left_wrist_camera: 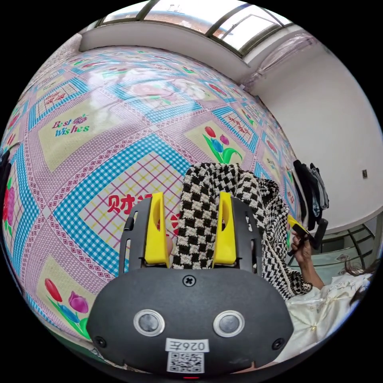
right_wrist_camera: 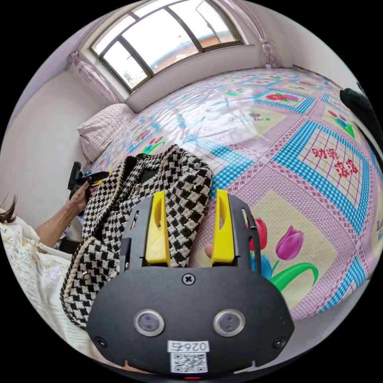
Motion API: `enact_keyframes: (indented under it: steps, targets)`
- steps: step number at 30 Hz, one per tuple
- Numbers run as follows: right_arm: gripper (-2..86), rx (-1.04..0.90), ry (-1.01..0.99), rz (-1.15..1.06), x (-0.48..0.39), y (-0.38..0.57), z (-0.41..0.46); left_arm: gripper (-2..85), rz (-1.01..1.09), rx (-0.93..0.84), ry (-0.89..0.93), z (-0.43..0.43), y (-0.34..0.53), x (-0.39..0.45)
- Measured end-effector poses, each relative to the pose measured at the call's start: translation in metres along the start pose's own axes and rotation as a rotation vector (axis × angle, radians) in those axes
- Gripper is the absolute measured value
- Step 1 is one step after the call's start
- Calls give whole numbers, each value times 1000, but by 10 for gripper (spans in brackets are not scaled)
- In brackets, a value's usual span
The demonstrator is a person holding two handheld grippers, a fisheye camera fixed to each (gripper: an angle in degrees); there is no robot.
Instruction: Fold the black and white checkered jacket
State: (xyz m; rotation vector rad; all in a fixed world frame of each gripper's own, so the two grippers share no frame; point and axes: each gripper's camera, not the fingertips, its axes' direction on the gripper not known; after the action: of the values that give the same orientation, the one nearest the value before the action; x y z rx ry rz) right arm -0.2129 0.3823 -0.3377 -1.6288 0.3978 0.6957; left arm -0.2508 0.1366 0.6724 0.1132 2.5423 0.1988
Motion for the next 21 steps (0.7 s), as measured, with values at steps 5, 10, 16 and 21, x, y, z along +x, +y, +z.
enact_keyframes:
  steps: [5, 10, 16, 21]
  targets:
    - [121, -23, -41, 23, 0, -6, 33, 123, -21, -63, 184, 22, 1, -8]
    - [107, -48, -37, -63, -15, -18, 53, 89, 12, -74, 90, 32, 4, 0]
    - [90, -66, -138, -90, -6, -34, 67, 76, 54, -61, -11, 48, 18, 10]
    - [31, -117, -180, -136, 0, -52, 84, 71, 39, -27, -8, 59, 34, 0]
